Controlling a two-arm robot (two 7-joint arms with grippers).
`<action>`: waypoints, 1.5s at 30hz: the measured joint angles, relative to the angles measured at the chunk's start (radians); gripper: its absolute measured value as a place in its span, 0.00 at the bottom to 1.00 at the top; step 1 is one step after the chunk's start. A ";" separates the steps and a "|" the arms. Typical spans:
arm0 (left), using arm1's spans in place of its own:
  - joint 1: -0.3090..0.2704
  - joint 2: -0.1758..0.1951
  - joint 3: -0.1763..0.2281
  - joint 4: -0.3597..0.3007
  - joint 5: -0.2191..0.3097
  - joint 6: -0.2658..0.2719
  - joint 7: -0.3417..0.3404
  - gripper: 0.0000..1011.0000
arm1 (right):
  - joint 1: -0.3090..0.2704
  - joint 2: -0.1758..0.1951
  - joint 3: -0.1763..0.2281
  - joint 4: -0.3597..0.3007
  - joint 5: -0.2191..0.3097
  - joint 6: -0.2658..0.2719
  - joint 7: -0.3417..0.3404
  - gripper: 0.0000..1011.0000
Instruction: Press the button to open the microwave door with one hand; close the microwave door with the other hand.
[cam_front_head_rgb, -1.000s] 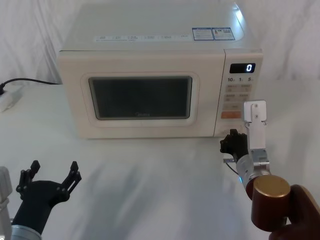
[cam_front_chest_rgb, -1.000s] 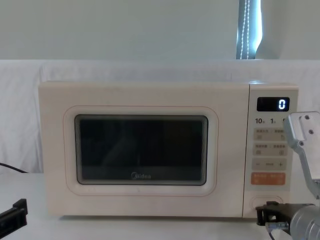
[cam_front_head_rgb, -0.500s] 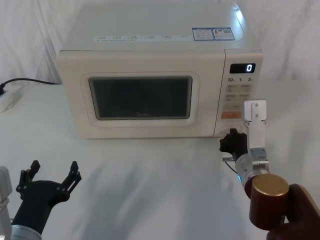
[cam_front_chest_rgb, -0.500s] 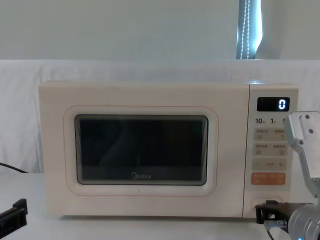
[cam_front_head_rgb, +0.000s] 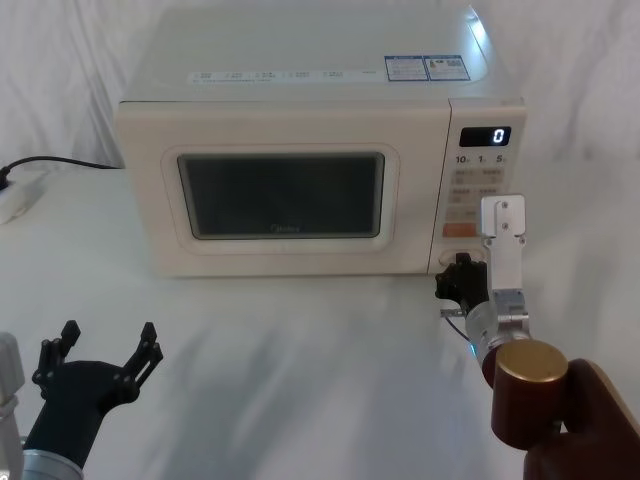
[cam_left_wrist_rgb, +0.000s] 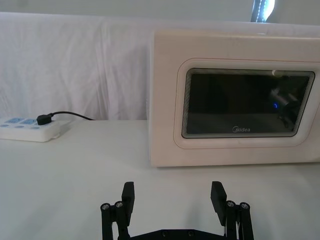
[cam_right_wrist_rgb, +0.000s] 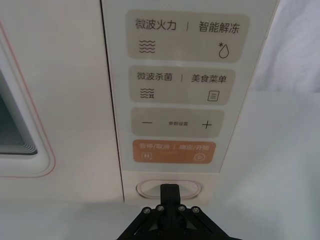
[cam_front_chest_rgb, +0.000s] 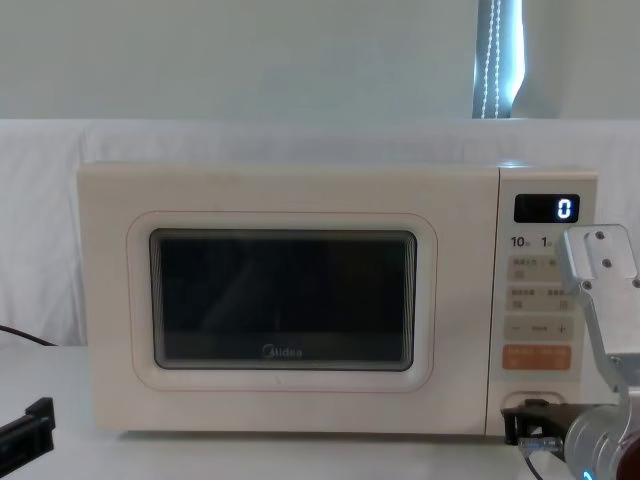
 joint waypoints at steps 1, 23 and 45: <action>0.000 0.000 0.000 0.000 0.000 0.000 0.000 0.99 | 0.003 0.000 0.001 0.004 0.000 -0.001 -0.001 0.00; 0.000 0.000 0.000 0.000 0.000 0.000 0.000 0.99 | 0.033 -0.004 0.033 0.045 0.002 -0.014 -0.011 0.00; 0.000 0.000 0.000 0.000 0.000 0.000 0.000 0.99 | 0.071 -0.021 0.032 0.109 0.004 -0.037 -0.022 0.00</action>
